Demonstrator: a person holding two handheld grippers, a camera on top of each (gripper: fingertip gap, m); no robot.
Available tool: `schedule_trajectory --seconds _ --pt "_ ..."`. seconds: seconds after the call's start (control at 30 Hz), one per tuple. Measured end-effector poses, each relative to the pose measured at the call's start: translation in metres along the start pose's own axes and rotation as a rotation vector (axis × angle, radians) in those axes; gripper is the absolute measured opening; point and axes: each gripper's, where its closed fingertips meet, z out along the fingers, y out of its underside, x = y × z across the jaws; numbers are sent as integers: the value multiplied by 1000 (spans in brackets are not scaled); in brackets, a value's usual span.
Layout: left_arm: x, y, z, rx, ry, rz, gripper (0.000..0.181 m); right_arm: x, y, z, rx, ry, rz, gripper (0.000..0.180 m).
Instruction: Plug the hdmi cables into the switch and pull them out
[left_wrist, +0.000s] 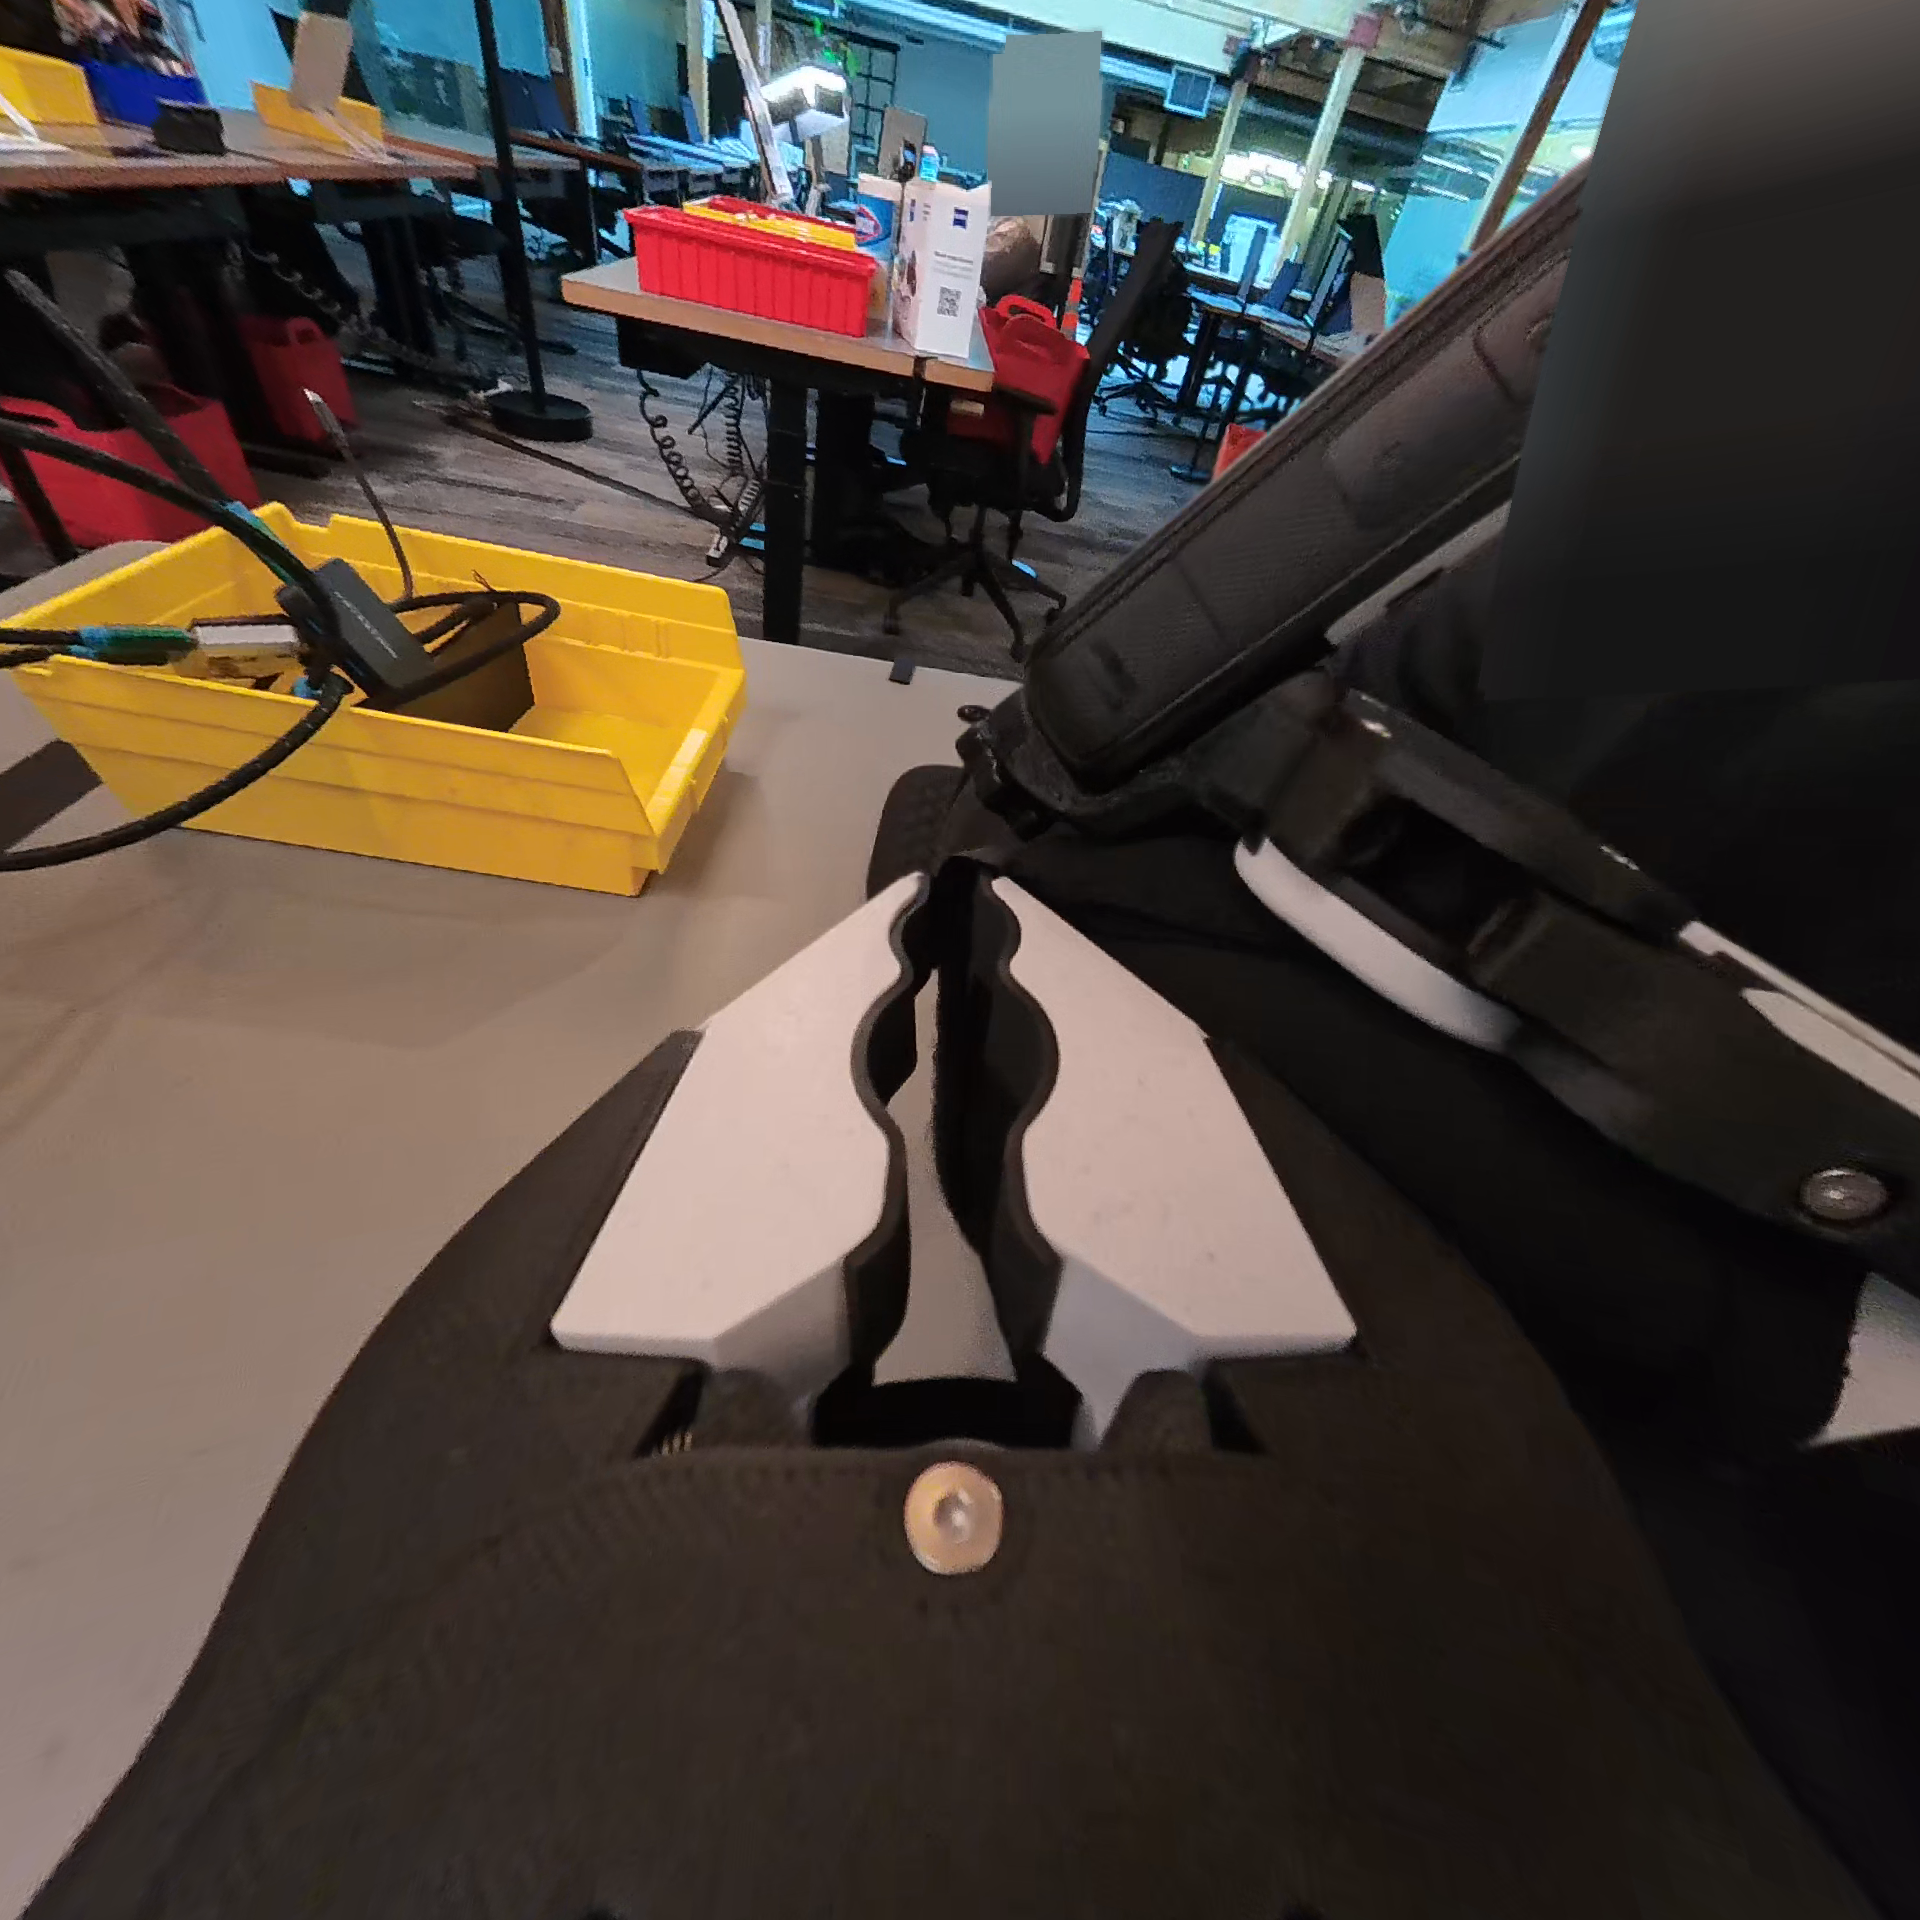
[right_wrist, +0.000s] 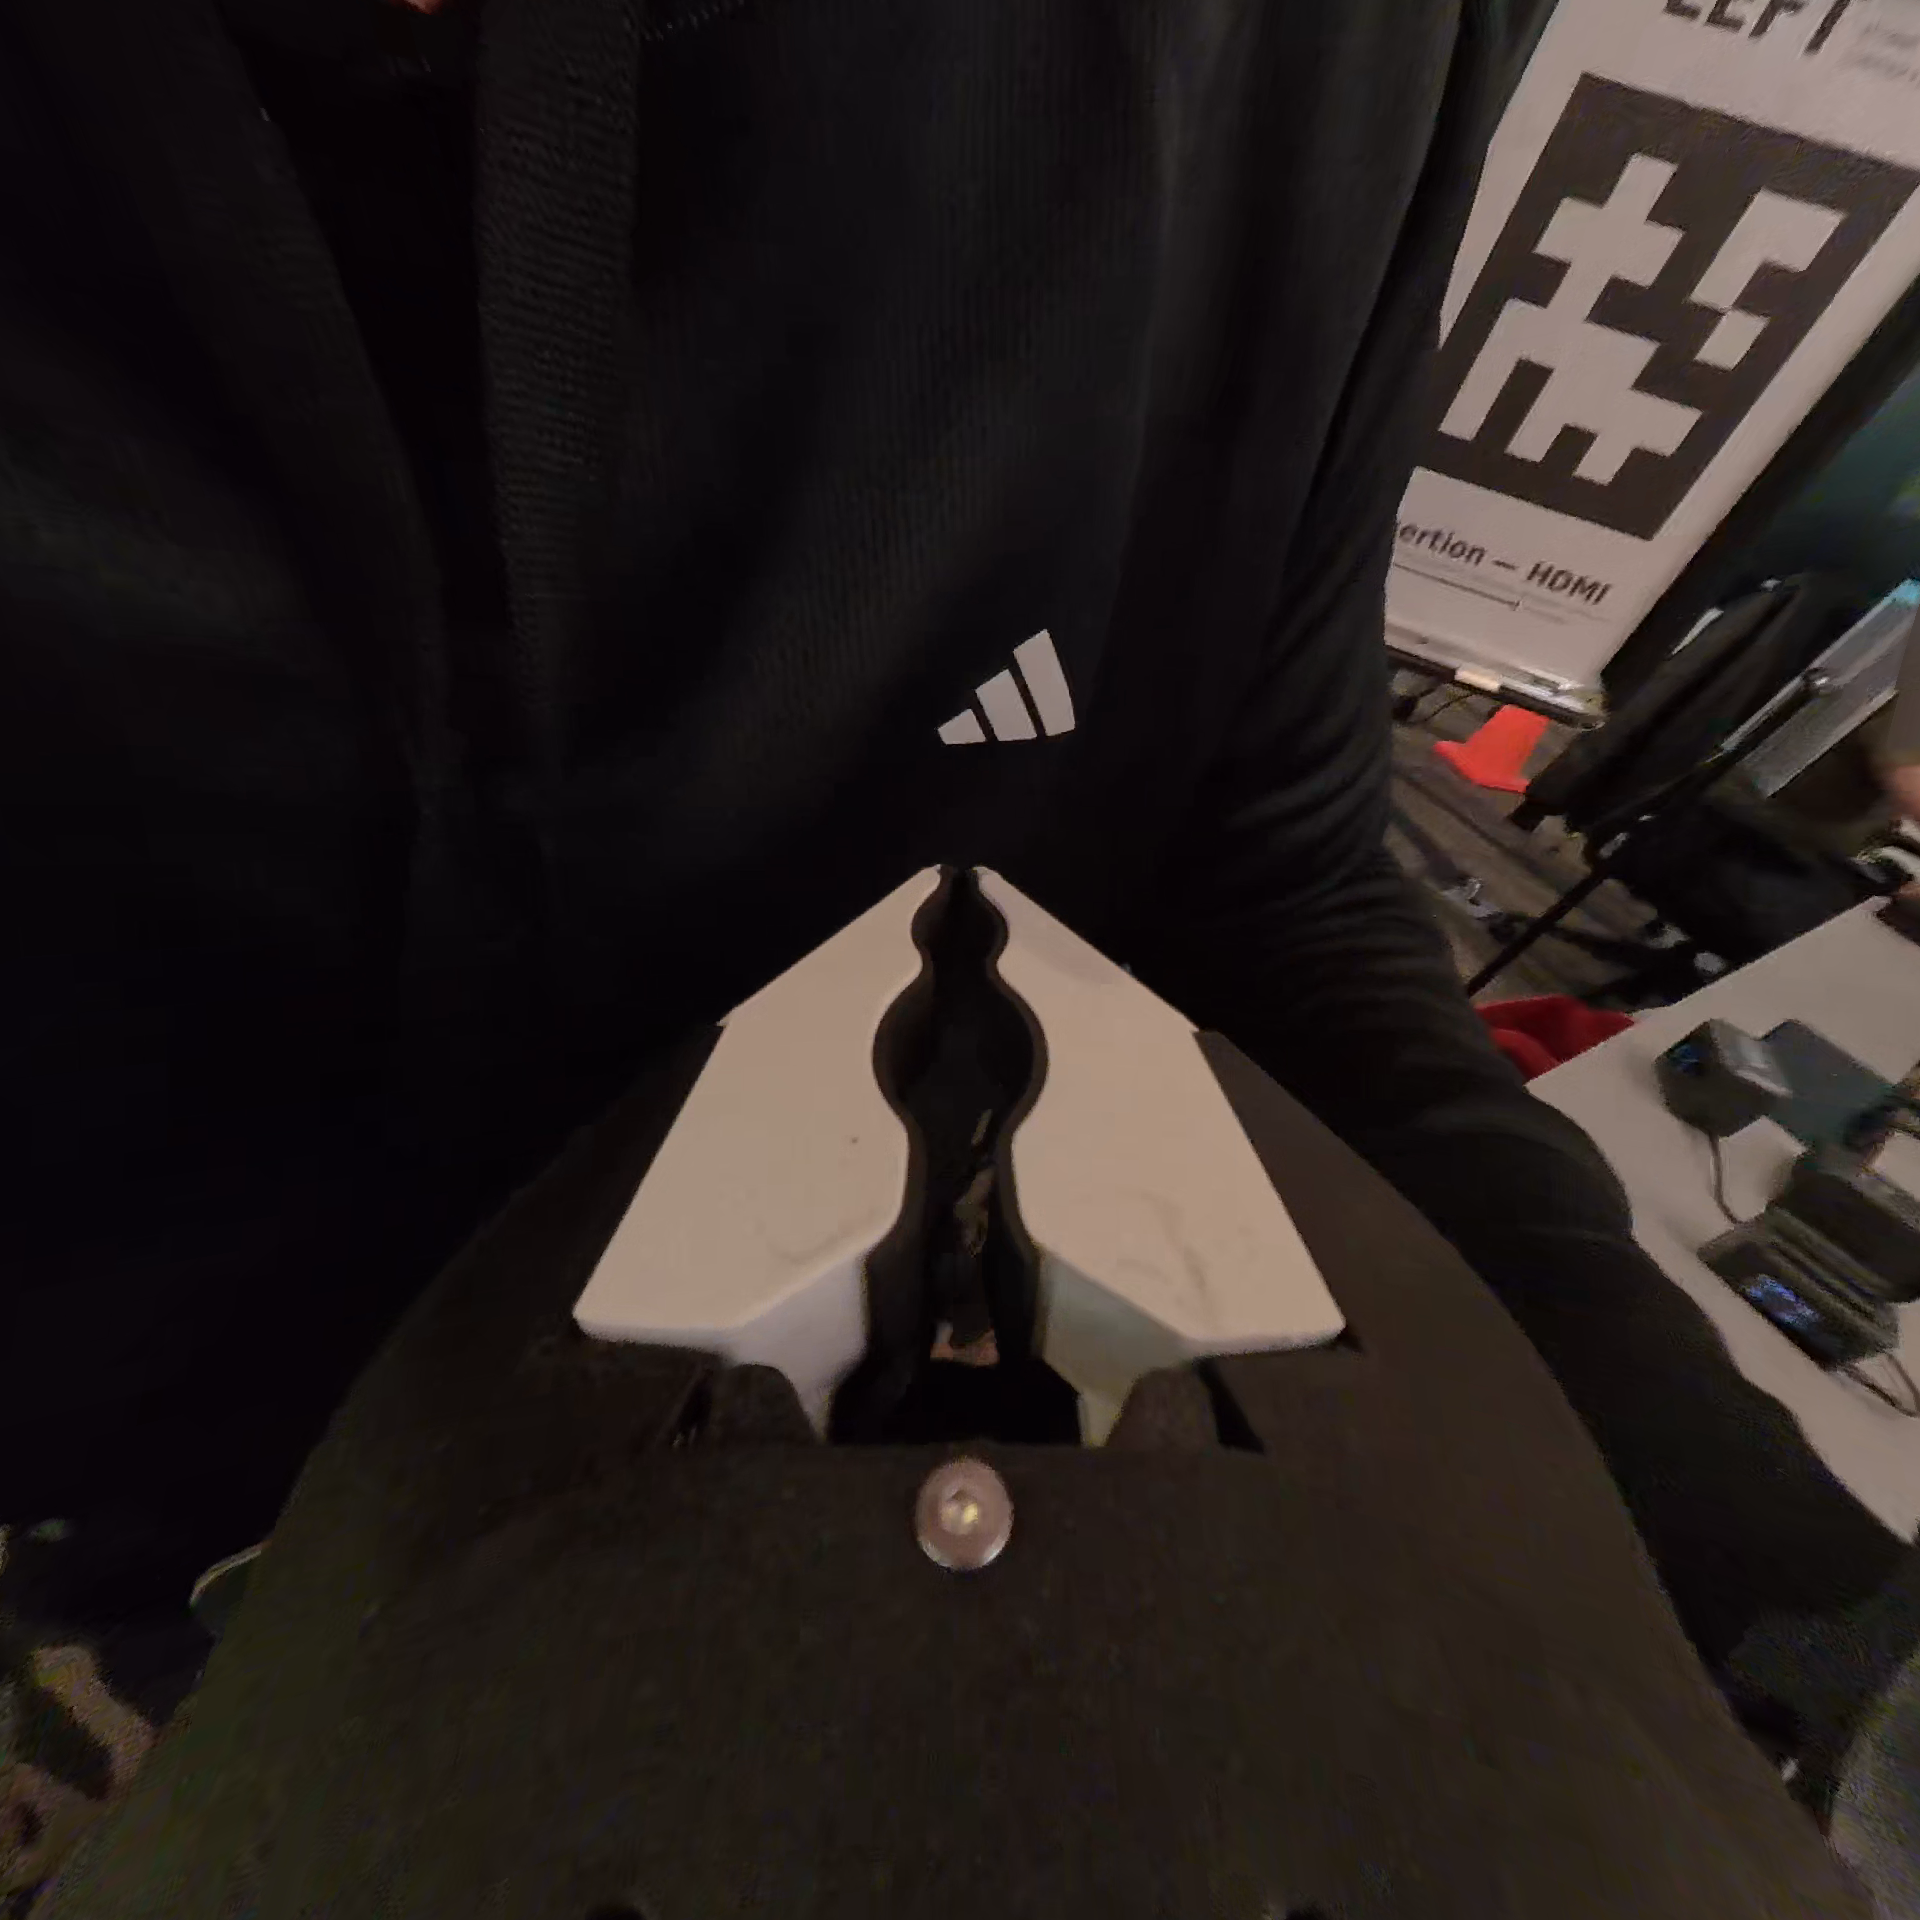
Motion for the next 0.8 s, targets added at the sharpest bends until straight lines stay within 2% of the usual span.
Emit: schedule_trajectory --seconds 0.2,0.3,0.43,0.47,0.53,0.6,0.67,0.73,0.8 --pt "8 -7 -4 27 49 -6 5 -6 0 8 -63 -33 -26 0" --pt "13 -11 -5 30 76 -7 8 7 6 14 -132 78 -31 3" --pt "4 -6 -9 11 50 -10 7 38 14 8 -138 229 44 29" --pt "0 -7 -10 33 46 -33 6 48 13 3 -132 274 61 31" --pt "-6 -9 -13 45 28 -36 6 60 17 -1 -148 330 73 23" --pt "-11 -9 -15 52 20 -49 16 69 21 -3 -171 384 60 0" --pt "-18 -12 -19 69 -4 -64 22 79 22 -13 -182 456 42 0" --pt "-31 -14 -22 42 -105 -22 30 91 25 -27 -183 532 59 0" --pt "-49 -14 -28 12 -222 17 61 96 29 -32 -198 565 41 0"
